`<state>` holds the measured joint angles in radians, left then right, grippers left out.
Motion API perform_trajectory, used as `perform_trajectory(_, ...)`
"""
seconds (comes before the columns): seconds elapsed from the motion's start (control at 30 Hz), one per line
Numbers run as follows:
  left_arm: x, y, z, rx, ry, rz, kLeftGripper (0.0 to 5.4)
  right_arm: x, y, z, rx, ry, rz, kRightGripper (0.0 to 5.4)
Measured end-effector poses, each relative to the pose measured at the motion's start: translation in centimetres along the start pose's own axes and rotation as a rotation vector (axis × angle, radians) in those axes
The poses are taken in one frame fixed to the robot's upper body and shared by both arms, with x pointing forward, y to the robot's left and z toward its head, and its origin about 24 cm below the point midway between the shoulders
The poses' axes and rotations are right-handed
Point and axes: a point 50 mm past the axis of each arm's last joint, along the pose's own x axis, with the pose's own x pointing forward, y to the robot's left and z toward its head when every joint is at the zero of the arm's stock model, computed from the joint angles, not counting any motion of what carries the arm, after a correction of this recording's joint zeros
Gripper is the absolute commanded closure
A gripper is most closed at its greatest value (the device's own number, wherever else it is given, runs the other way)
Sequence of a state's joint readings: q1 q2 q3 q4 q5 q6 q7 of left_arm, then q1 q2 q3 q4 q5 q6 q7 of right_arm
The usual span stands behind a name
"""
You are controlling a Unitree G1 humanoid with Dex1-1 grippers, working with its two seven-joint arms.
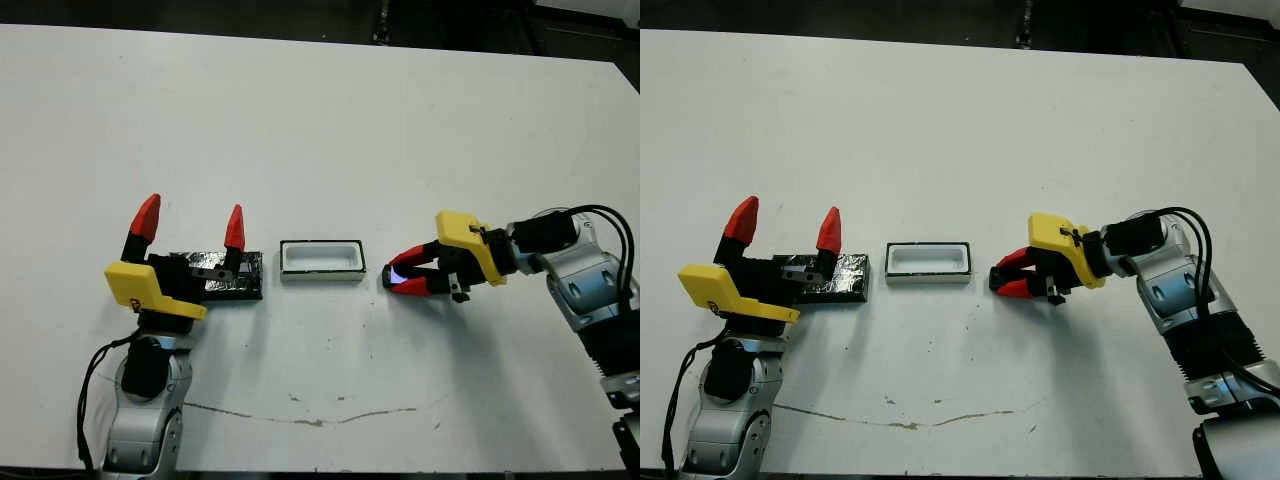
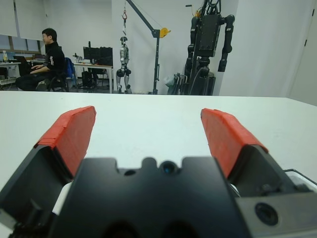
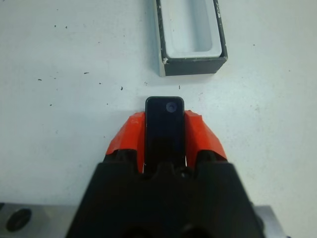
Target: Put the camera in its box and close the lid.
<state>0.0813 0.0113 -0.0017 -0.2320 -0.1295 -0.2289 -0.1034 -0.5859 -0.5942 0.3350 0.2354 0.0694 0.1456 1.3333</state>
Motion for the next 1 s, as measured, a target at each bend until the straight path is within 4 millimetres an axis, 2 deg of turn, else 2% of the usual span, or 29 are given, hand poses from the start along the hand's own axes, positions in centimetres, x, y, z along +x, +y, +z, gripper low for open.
perform_trajectory(0.53,0.0,0.0,0.0,-0.001,0.0,0.001,0.0,-0.7,-0.6,0.3,0.021,-0.049,-0.084,3.73)
perform_trajectory(0.8,0.0,0.0,0.0,0.0,0.0,0.001,0.0,-2.5,-3.0,3.2,0.082,-0.152,-0.095,3.73)
perform_trajectory(1.0,0.0,0.0,0.0,-0.001,0.0,0.005,0.0,-1.7,-4.4,4.9,0.1,-0.223,-0.057,3.73)
